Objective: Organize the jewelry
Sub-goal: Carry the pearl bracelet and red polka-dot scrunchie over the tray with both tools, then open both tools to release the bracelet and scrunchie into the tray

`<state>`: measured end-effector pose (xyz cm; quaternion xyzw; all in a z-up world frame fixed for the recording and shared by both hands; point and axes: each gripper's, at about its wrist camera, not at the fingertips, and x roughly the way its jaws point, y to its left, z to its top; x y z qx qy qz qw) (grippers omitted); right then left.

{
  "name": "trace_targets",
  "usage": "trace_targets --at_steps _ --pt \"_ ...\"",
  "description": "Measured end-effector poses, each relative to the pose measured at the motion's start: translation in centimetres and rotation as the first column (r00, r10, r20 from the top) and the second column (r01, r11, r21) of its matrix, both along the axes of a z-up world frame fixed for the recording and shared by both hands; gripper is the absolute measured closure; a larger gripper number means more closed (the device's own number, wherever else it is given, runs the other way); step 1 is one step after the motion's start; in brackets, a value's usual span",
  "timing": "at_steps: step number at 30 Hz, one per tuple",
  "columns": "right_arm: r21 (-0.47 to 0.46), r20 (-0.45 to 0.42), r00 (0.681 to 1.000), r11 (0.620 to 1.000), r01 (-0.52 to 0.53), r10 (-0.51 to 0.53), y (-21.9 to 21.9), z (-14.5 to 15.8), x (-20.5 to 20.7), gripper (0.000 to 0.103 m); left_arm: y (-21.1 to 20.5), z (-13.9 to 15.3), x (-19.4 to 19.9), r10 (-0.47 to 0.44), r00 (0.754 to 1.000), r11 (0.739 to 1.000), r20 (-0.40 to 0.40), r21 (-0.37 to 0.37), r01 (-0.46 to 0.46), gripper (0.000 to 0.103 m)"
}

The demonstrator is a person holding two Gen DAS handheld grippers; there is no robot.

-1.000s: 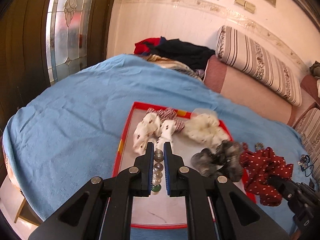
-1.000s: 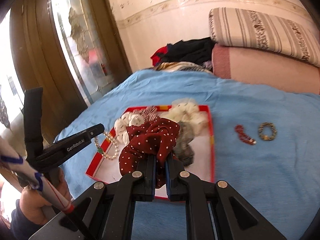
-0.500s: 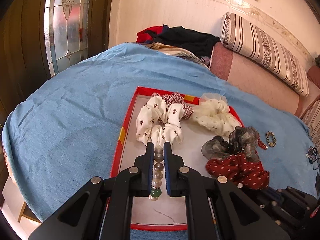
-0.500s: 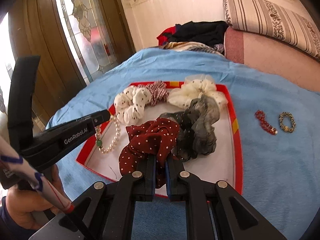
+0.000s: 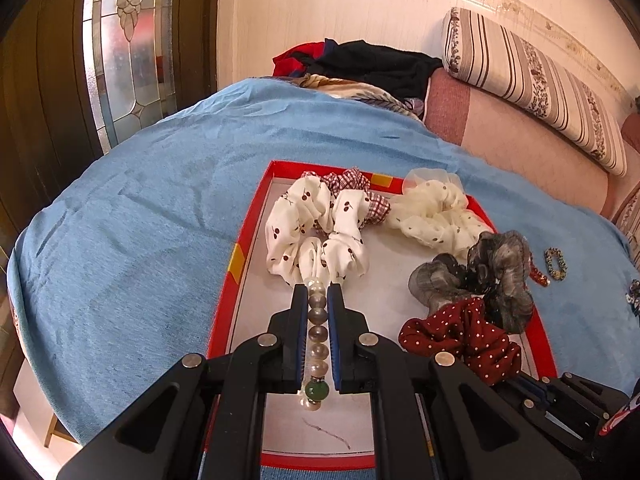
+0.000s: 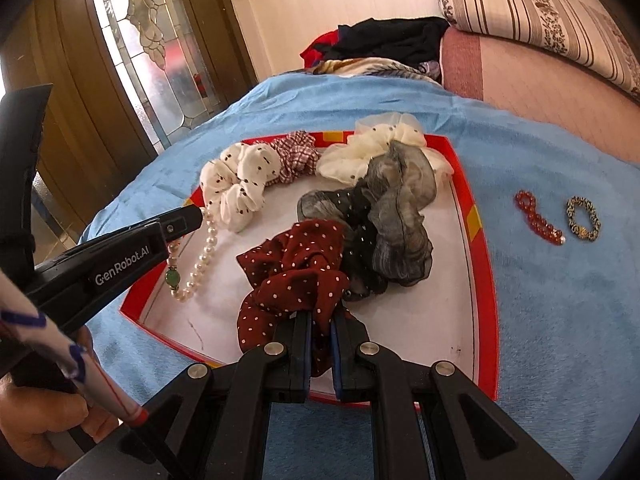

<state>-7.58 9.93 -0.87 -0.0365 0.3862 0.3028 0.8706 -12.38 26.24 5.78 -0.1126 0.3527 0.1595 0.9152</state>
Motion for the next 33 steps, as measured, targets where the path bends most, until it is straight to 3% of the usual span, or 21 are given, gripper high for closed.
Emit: trace_targets --at_steps 12,33 --pt "-0.021 -0.025 1.000 1.000 0.018 -0.019 -0.1 -1.2 0.7 0.094 -0.7 0.1 0.2 -0.001 1.000 0.999 0.003 0.048 0.001 0.094" --pt "-0.006 -0.021 0.999 1.000 0.025 -0.025 -0.6 0.0 0.2 0.086 -0.8 0.9 -0.1 0.011 0.999 0.996 0.031 0.085 -0.014 0.094"
